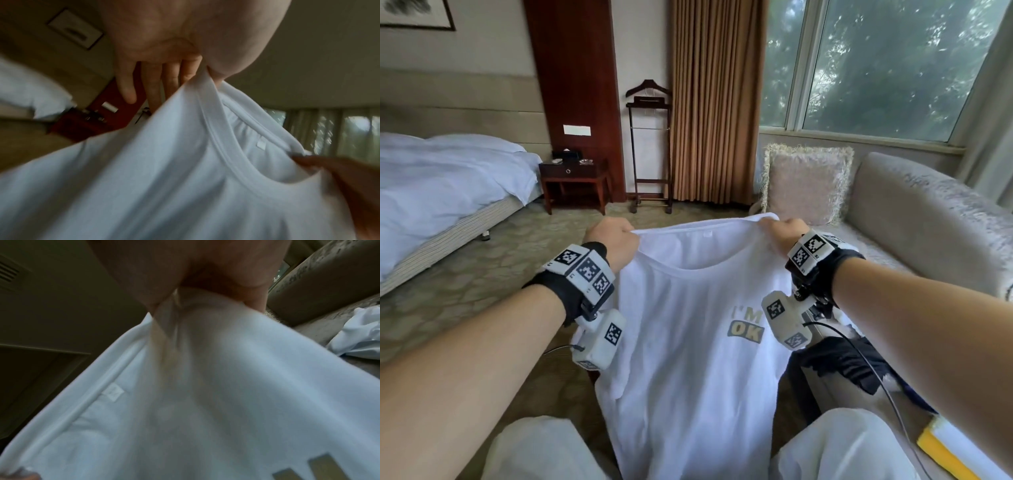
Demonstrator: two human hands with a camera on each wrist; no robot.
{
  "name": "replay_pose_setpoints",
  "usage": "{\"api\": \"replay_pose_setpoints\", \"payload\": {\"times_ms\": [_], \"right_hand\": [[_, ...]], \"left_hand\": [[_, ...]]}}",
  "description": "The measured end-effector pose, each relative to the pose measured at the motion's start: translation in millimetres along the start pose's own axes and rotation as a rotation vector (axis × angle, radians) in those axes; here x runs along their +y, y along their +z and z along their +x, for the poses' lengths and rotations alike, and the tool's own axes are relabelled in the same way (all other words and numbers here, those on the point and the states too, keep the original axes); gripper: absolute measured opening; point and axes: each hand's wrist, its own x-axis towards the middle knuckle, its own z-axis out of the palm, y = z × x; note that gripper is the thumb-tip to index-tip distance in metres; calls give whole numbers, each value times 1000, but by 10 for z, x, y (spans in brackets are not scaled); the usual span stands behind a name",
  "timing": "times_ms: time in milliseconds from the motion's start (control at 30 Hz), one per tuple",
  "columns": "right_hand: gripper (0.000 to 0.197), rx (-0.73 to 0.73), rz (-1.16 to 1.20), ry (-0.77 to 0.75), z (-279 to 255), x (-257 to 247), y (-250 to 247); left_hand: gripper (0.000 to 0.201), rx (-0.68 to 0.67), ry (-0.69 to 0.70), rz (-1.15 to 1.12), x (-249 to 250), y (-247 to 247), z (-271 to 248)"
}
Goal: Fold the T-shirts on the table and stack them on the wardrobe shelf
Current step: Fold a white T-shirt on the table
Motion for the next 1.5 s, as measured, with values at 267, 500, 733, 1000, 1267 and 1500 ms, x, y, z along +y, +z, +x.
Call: {"api": "replay_pose_setpoints", "payload": {"times_ms": [267, 500, 733, 1000, 1267, 1500], "right_hand": [[66, -93, -75, -3, -83, 146, 101], [81, -275, -93, 35, -120, 195, 36], [28, -250, -13, 14, -85, 209, 59], [23, -62, -186, -179, 80, 489, 152], [47, 133, -288, -143, 413, 634, 467], [59, 71, -564, -38, 792, 779, 751]], "left_hand": [[54, 1, -273, -221, -134, -91, -73], [62, -85, -233, -167, -255, -248, -145], [25, -113, -246, -202, -335, -324, -154], [19, 14, -80, 10, -665, -127, 80], [45, 75, -153, 117, -931, 208, 312], [58, 0, -310, 195, -1231, 495, 698]]}}
